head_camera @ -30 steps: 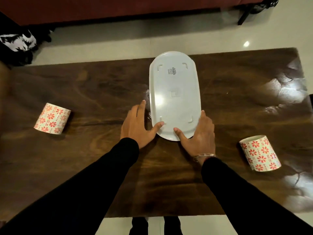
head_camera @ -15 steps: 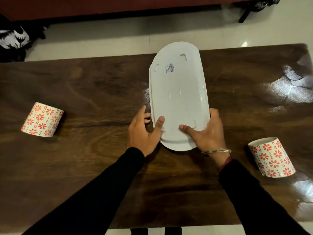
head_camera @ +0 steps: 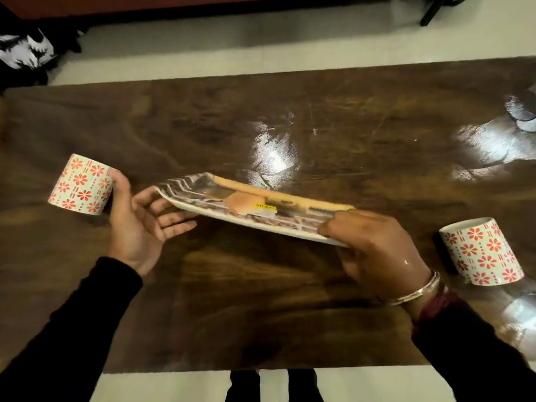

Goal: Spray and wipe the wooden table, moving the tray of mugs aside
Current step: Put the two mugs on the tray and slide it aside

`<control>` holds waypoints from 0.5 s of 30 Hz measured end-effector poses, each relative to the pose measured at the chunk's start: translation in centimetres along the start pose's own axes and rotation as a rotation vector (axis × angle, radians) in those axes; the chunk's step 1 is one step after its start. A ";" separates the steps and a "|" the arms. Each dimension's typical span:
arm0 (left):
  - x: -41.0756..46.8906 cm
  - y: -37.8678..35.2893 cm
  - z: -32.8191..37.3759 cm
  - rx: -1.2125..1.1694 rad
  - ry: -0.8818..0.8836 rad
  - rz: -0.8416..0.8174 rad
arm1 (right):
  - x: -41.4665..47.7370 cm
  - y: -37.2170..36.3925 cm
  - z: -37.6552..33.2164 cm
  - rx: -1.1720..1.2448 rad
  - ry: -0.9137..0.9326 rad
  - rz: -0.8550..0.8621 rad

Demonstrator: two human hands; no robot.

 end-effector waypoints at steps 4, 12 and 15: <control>-0.6 2.0 -1.5 0.156 -0.024 0.122 | -1.1 -2.0 1.7 -0.154 0.056 -0.039; -0.2 2.6 -6.7 0.218 0.038 0.184 | -3.8 -6.4 6.0 -0.204 -0.199 -0.122; -0.2 2.7 -8.1 0.208 0.054 0.206 | -4.2 -7.1 6.6 -0.136 -0.232 -0.068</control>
Point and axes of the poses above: each hand's wrist, its own x-axis towards the middle knuckle, its own y-axis out of the back of the hand, z = x × y, the point moved 6 cm from there along x, towards the middle knuckle, and after that the axes turned 4 degrees about -z, right-handed, at the moved point
